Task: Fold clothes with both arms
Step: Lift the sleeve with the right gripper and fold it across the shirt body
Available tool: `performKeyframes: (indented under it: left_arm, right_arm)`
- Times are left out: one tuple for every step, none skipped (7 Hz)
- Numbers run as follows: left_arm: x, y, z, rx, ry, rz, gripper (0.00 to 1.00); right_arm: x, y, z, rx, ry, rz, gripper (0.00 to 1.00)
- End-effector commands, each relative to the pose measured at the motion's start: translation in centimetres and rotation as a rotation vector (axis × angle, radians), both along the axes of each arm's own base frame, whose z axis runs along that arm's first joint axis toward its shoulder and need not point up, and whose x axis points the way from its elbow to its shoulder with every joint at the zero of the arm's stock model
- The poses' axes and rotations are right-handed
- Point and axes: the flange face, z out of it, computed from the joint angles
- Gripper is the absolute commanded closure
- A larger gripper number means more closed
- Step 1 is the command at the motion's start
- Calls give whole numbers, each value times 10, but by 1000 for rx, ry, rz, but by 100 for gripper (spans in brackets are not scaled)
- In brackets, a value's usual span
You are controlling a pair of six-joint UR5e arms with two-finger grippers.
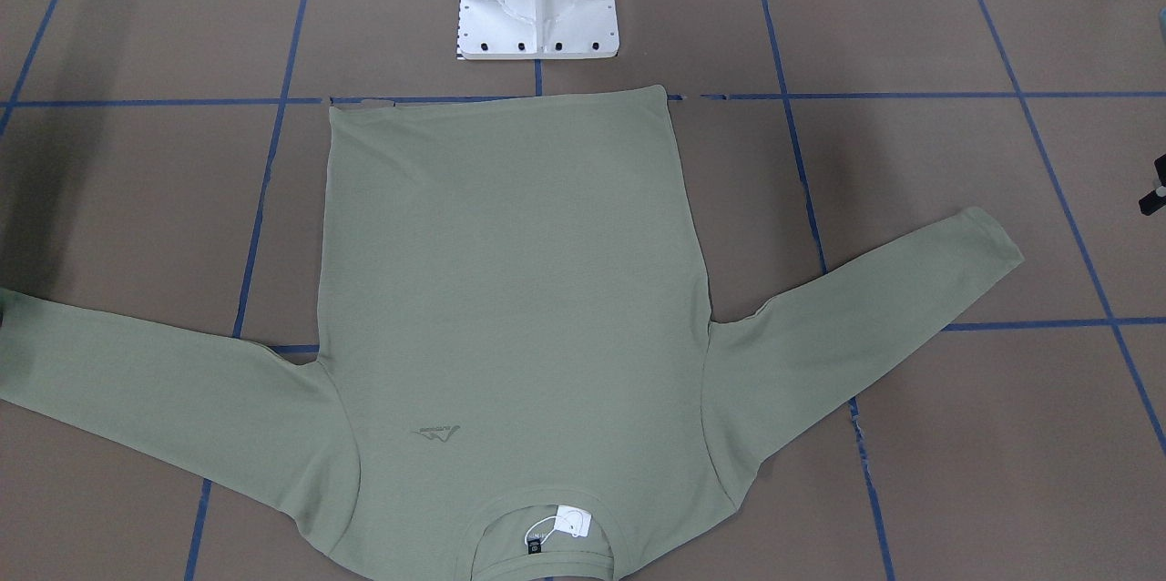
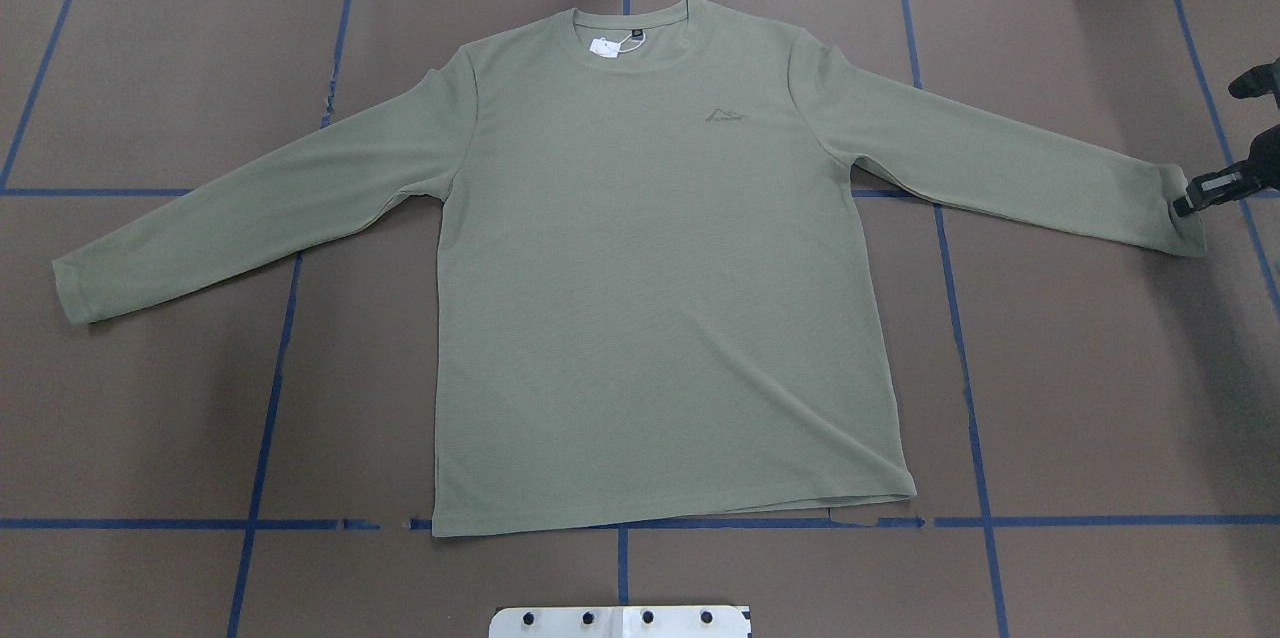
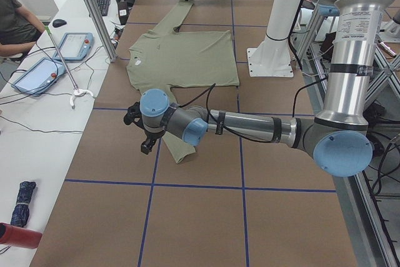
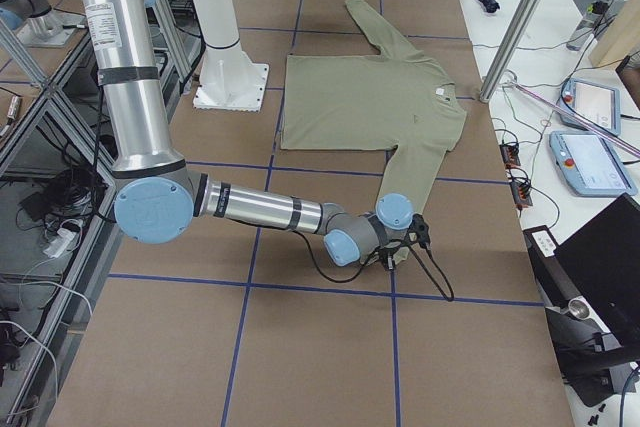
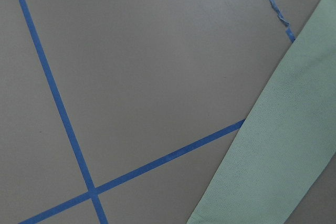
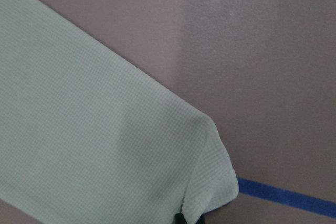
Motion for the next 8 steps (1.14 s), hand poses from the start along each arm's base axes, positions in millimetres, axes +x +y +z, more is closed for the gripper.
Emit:
performKeyframes:
  left_arm:
    - [-1, 0, 0, -1, 0, -1, 0]
    - [-2, 0, 0, -1, 0, -3, 0]
    - [-3, 0, 0, 0, 0, -6, 0]
    - [-4, 0, 0, 0, 0, -8, 0]
    - [-4, 0, 0, 0, 0, -8, 0]
    - [-4, 0, 0, -1, 0, -8, 0]
    - [-5, 1, 1, -3, 1, -8, 0]
    - [-4, 1, 2, -4, 0, -8, 0]
  right_arm:
    - [-3, -8, -69, 100, -77, -16, 100]
    - [-4, -10, -101, 128, -100, 4, 100]
    - [-10, -23, -147, 116, -141, 58, 100]
    - [-37, -38, -196, 64, -194, 104, 100]
    - [-83, -51, -244, 54, -228, 101, 100]
    - [-135, -57, -291, 89, -237, 107, 100]
    - [-184, -62, -346, 106, -262, 125, 100]
    - [-221, -70, -412, 126, -259, 145, 100]
